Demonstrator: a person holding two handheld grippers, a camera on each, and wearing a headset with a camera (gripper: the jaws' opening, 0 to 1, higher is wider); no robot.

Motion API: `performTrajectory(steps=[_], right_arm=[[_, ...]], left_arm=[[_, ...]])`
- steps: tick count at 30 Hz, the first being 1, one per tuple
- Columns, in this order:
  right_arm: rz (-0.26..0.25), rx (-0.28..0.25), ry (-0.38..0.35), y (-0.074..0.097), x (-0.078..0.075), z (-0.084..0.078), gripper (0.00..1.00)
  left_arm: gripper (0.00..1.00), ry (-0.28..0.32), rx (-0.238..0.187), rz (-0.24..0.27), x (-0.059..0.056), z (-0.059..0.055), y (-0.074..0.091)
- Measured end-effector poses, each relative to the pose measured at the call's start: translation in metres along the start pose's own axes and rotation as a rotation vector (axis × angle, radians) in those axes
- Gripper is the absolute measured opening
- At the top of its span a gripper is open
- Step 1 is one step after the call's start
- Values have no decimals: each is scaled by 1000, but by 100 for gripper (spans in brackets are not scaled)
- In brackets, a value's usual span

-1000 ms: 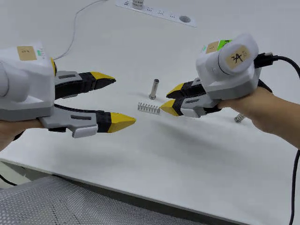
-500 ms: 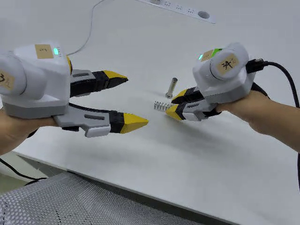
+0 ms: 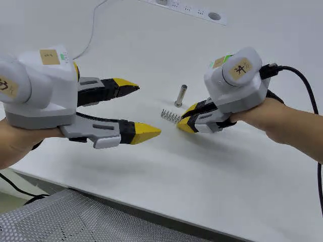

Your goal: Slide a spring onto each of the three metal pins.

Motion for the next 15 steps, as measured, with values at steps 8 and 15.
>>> performTrajectory(steps=[8,15], right_arm=[[-14,2,-1,-1,0,1,10],[8,-33,30,11,10,13,10]], left_arm=[[59,-6,7,-15,-5,1,0],[58,-3,12,-11,-5,1,3]])
Point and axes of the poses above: the centre of the closed fingertips' face, and the gripper's own axes: y roughly backward along the fingers, x roughly to its left, z roughly out of its top, the point moved 4 cm from there along y, roughly backward along the fingers, and after that the axes turned 4 degrees about -x, right-handed, at the moved point
